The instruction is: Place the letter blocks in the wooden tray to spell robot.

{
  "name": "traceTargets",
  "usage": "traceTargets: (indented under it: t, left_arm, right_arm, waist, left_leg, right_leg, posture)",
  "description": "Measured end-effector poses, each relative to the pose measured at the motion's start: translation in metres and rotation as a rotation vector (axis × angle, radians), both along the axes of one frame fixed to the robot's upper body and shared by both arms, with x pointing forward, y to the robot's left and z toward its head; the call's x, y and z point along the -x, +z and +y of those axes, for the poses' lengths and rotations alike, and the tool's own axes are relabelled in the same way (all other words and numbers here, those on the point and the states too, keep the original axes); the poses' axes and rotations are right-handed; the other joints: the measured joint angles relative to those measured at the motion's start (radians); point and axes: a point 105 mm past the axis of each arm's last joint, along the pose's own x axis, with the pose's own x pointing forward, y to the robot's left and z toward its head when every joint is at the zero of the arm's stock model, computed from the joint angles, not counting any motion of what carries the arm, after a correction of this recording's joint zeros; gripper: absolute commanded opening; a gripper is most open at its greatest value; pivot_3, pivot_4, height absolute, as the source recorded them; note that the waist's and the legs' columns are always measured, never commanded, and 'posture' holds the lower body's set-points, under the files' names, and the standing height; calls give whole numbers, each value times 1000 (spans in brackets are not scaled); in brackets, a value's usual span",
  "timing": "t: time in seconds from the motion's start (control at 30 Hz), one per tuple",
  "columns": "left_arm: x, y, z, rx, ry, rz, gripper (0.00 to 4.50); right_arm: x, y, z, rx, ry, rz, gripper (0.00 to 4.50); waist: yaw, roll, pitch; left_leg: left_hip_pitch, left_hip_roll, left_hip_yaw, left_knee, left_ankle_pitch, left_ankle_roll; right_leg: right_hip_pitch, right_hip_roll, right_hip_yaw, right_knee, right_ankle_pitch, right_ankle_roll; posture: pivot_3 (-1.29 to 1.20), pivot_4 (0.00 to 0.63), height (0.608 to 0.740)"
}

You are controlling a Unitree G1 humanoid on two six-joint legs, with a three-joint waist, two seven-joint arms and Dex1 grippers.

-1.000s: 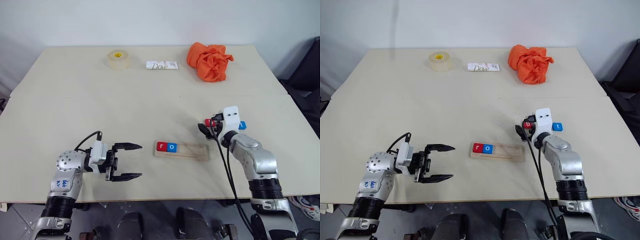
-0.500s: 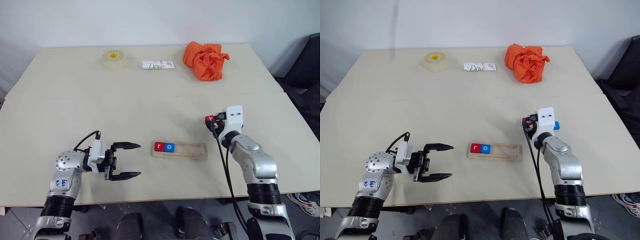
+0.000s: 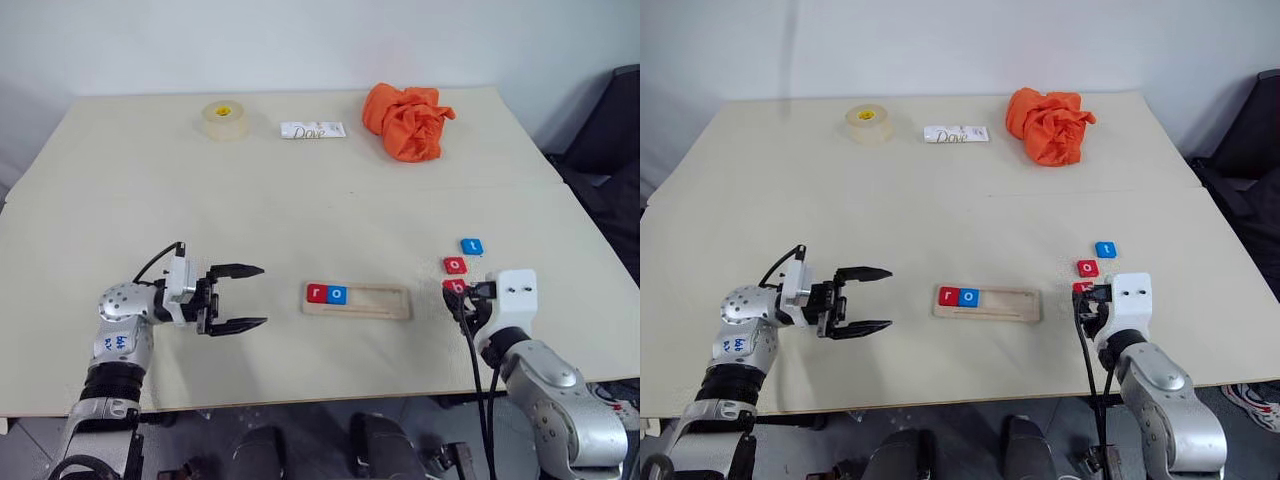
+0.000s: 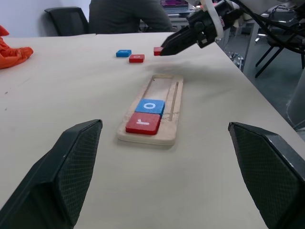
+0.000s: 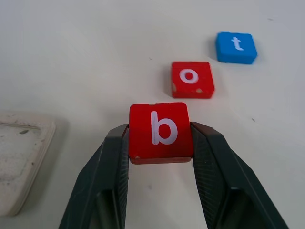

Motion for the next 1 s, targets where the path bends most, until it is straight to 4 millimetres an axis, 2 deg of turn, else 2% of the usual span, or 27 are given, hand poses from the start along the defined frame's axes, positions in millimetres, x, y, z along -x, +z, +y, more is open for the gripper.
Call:
traceTargets:
  t: [0.17,0.47,0.6,0.73,0.87,1.0]
  left_arm:
    - [-2,-2,0,8,5,6,4500]
    - [-1,-1,-1,6,0,-1,4500]
    - [0,0,-2,4,-3,-6,4500]
    - [1,-3,-1,4,0,5,4500]
    - [2,-2,-2,6,-1,4,4500]
    - [2,-3,-2,11,3,3,4500]
  right_arm:
    - [-2,-5,0,-24,-22,8,1458]
    - [-5,-1,0,-20,-2,-19,4483]
    - [-8,14,-4,46,87,-54,4483]
    - [-12,28,-14,199,279,-52,4483]
    - [-24,42,-26,365,508,-3,4483]
    - [-27,42,-25,435,704,57,4483]
  waist:
    - [2,0,0]
    - [3,0,0]
    - [3,0,0]
    - [4,0,0]
    - [2,-1,0]
    - [4,-1,1]
  left_leg:
    - [0,0,0,0,0,0]
    - [-1,0,0,0,0,0]
    - [0,0,0,0,0,0]
    - [0,0,0,0,0,0]
    - [0,-1,0,0,0,1]
    - [0,0,0,-1,0,1]
  right_leg:
    - [0,0,0,0,0,0]
    - [0,0,0,-1,0,0]
    - [0,0,0,-1,0,0]
    - [1,0,0,-2,0,0]
    - [1,0,0,-2,0,1]
    - [1,0,-1,-2,0,1]
  posture:
    - [0,150,740]
    - [0,150,740]
    - [0,150,740]
    - [0,150,740]
    - [0,150,740]
    - [0,150,740]
